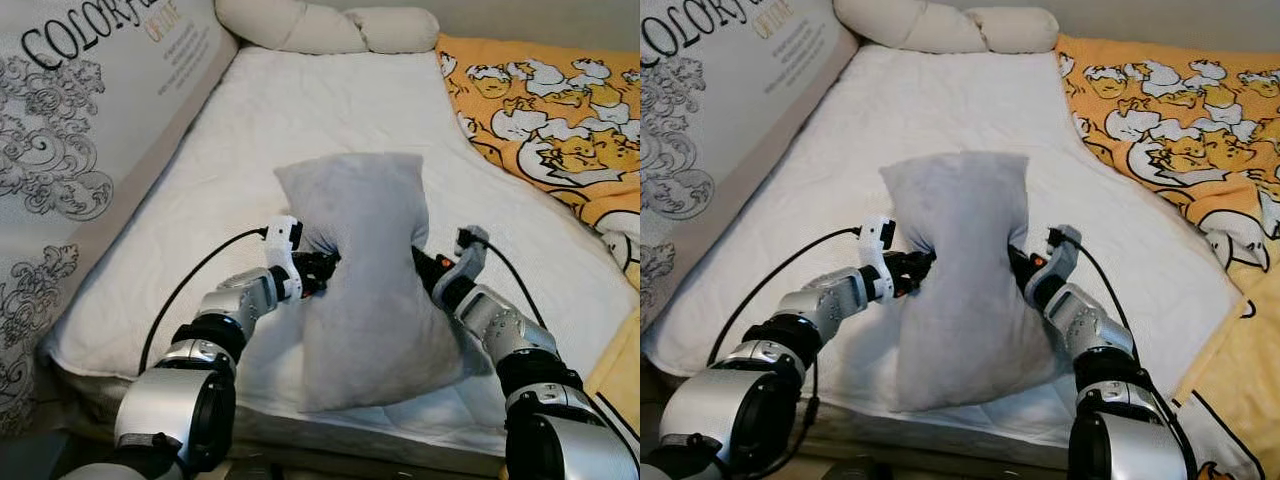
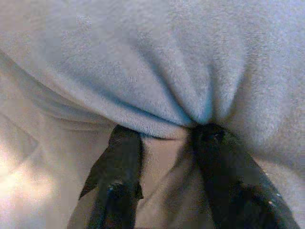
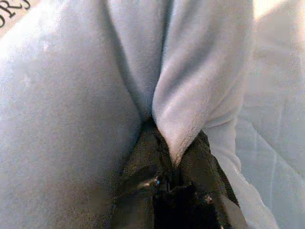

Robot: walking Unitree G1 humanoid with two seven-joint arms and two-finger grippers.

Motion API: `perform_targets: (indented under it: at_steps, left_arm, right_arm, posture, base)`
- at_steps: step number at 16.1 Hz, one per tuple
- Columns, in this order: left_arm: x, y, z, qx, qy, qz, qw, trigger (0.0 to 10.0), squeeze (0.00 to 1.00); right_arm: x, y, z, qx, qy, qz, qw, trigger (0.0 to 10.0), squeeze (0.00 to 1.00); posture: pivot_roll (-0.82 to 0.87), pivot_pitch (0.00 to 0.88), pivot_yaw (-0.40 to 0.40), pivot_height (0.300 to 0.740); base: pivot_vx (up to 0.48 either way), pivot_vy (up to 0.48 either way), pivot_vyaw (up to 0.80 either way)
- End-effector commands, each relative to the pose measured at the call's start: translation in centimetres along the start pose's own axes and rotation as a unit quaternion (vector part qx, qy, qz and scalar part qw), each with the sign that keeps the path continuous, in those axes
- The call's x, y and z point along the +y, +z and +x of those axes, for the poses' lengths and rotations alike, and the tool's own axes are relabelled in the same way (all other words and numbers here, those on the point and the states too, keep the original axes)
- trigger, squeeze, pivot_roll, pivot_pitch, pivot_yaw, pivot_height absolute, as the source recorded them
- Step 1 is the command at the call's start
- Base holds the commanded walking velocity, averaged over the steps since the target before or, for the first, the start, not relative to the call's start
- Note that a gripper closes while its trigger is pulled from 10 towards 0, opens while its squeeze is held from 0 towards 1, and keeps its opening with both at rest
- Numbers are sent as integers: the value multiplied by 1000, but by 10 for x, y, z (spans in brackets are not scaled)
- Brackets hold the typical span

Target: Clean up the room

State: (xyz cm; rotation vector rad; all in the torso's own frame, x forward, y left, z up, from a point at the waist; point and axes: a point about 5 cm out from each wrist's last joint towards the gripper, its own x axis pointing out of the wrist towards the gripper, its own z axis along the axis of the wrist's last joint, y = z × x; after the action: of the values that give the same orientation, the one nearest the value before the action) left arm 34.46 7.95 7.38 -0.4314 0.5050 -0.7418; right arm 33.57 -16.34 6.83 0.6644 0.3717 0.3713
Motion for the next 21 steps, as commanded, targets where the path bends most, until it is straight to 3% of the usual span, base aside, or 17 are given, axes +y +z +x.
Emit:
perform_targets:
  at_steps: [1, 3, 4, 5, 7, 10, 12, 15, 16, 17, 18, 21]
  left_arm:
    - [-23, 9, 15, -22, -51, 7, 998, 0, 0]
    - [-23, 19, 13, -50, -50, 22, 997, 0, 0]
    - [-21, 37, 7, -84, -42, 48, 994, 0, 0]
    - [-21, 37, 7, -84, -42, 48, 994, 0, 0]
    - [-19, 61, -2, -130, -13, 59, 990, 0, 0]
    - [-27, 65, -2, -135, -6, 103, 986, 0, 0]
    - [-36, 61, 0, -125, -23, 148, 981, 0, 0]
    - [-39, 59, -5, -113, 1, 189, 975, 0, 0]
    - [-36, 62, -9, -118, 35, 210, 970, 10000, 0]
    - [-34, 64, -13, -119, 47, 242, 962, 10000, 0]
    - [-32, 66, -17, -125, 60, 268, 953, 10000, 0]
    - [-28, 72, -21, -145, 95, 265, 949, 10000, 0]
  right_arm:
    - [22, 2, 10, -14, 39, -20, 999, 0, 0]
    - [23, 7, 10, -23, 35, -44, 998, 0, 0]
    - [24, 18, 7, -49, 18, -74, 996, 0, 0]
    - [24, 18, 7, -49, 18, -74, 996, 0, 0]
    - [30, 30, -2, -104, 5, -70, 992, 0, 0]
    - [43, 15, -10, -120, 10, -70, 990, 0, 0]
    - [46, 7, -12, -124, 4, -65, 990, 0, 0]
    - [44, 6, -15, -128, -31, -78, 988, 0, 0]
    - [43, 9, -19, -140, -64, -96, 983, 8118, 0]
    - [42, 10, -19, -144, -75, -95, 982, 10000, 0]
    - [43, 9, -20, -143, -79, -95, 982, 10000, 0]
    - [45, 4, -22, -136, -86, -106, 981, 10000, 0]
  posture:
    - [-20, 0, 12, 740]
    - [-19, 0, 12, 740]
    - [-12, 0, 10, 740]
    - [-12, 0, 10, 740]
    - [-12, 0, 15, 740]
    - [-24, 0, 35, 740]
    - [-20, 0, 43, 740]
    - [1, 0, 43, 740]
    - [-1, 0, 46, 740]
    - [-10, 0, 50, 740]
    - [-17, 0, 52, 740]
    - [-12, 0, 53, 740]
  base:
    - [0, 0, 0]
    - [0, 0, 0]
    - [0, 0, 0]
    - [0, 0, 0]
    - [0, 0, 0]
    - [0, 0, 0]
    - [0, 0, 0]
    - [0, 0, 0]
    - [0, 0, 0]
    - [0, 0, 0]
    - [0, 0, 0]
    - [0, 120, 0]
